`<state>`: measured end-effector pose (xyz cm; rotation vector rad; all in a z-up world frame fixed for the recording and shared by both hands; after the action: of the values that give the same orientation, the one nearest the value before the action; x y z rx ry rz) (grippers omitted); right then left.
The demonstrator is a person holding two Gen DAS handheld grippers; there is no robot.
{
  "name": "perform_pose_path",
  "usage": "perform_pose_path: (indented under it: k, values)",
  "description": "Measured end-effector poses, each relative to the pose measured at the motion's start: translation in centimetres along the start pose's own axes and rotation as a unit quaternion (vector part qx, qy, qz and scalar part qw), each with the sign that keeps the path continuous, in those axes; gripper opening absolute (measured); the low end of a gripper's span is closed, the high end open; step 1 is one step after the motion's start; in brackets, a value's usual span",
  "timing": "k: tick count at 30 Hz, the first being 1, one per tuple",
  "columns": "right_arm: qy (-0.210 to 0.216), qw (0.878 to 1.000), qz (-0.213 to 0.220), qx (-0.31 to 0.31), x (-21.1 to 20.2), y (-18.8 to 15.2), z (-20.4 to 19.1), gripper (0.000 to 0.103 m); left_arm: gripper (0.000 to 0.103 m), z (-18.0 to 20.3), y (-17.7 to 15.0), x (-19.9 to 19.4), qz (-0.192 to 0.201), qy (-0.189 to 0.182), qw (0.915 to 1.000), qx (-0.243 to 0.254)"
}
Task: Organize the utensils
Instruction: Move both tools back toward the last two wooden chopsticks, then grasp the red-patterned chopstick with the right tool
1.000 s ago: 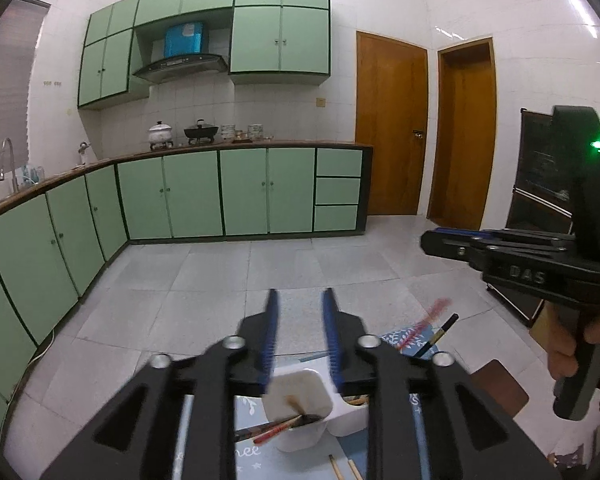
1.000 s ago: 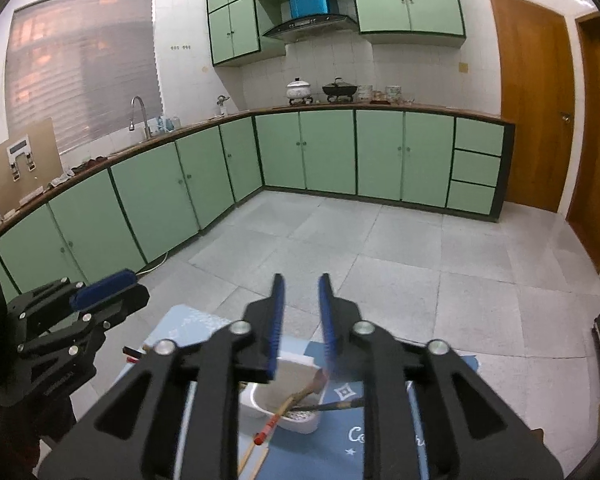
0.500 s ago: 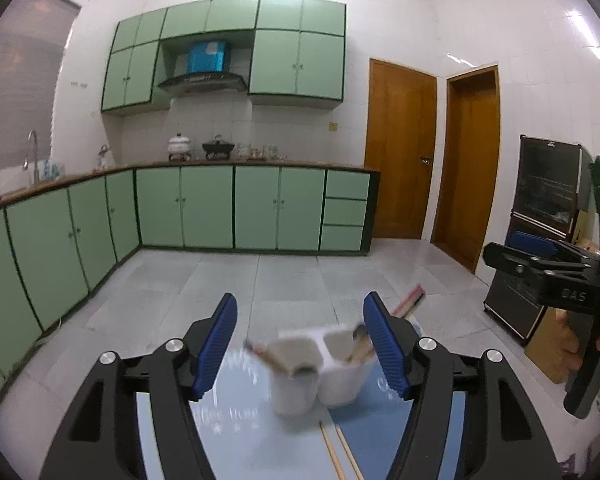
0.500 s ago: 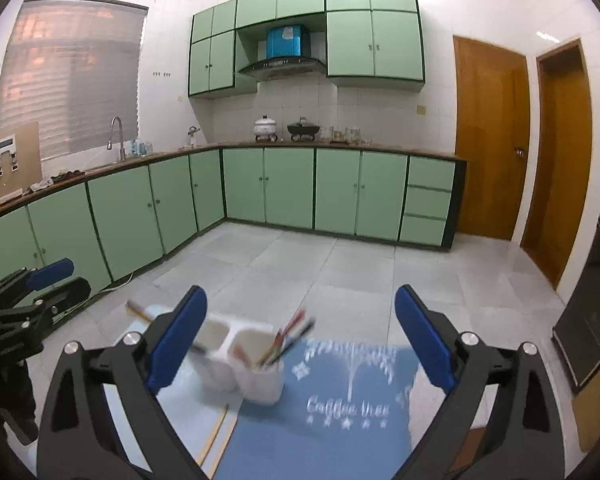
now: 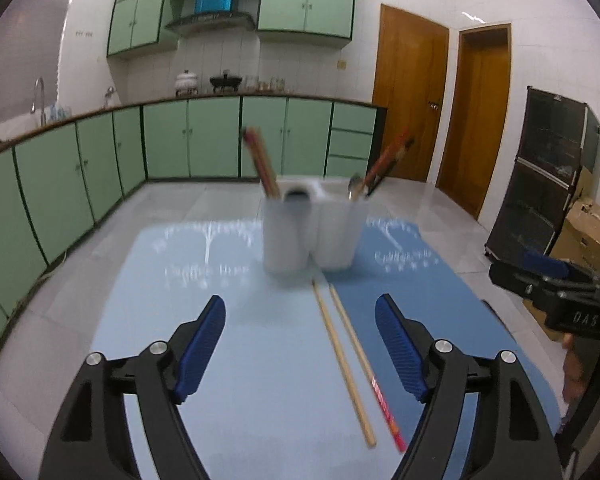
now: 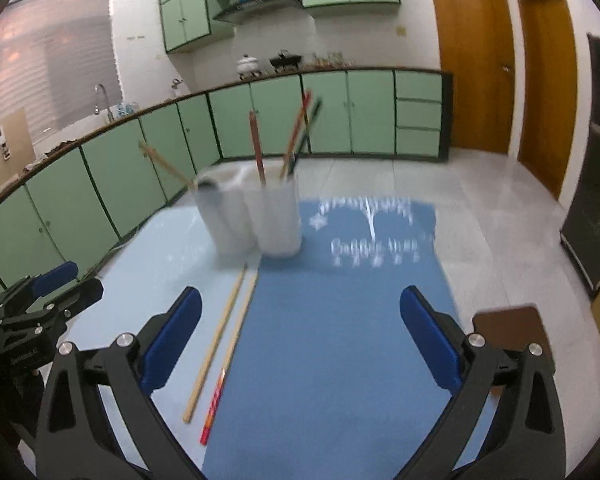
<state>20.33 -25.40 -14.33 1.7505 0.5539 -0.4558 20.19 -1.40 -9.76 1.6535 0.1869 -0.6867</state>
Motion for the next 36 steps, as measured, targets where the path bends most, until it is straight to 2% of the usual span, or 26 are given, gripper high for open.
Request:
perform_pose_path:
  k: [4,8,14,17,27,36]
  values:
    - [-0.008,1.000,-0.001,0.019,0.5,-3.6,-0.3,0.096,0.076,0.2,-3.3,0.9,-0.023,0.001,0.9997,-0.003]
    - [-0.014,1.000,0.000,0.004,1.0,-6.7,-1.6,0.096,0.076,0.3,-6.1,1.2,-0.041,0.007,0.9991,0.004]
    - [-0.015,1.000,-0.020,-0.010,1.7,-9.7,-3.3,0.094,0.076,-0.3,-8.1,0.9,-0.057,0.019,0.9982,0.007]
    - [-0.012,0.999,-0.036,-0.019,2.0,-10.6,-4.0,0.083,0.076,-0.6,-8.8,0.8,-0.063,0.024,0.9977,0.006]
    - [-0.023,0.997,-0.076,-0.019,2.9,-12.9,-4.8,0.066,0.076,-1.1,-9.3,0.4,-0.066,0.028,0.9974,0.006]
    - [-0.033,0.995,-0.083,-0.033,3.3,-13.4,-5.1,0.047,0.076,-1.3,-9.5,0.5,-0.068,0.029,0.9973,-0.003]
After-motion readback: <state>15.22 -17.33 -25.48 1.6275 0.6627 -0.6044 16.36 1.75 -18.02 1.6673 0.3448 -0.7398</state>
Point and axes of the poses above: each gripper's, at about its wrist camera, not at the fingertips, and x roughly the way its jaws point, z to its right, y to its top, the point moved 4 cm from there along x, roughly the way its jaws point, and after that the axes turned 9 degrees about x, right-handed, at the moved point
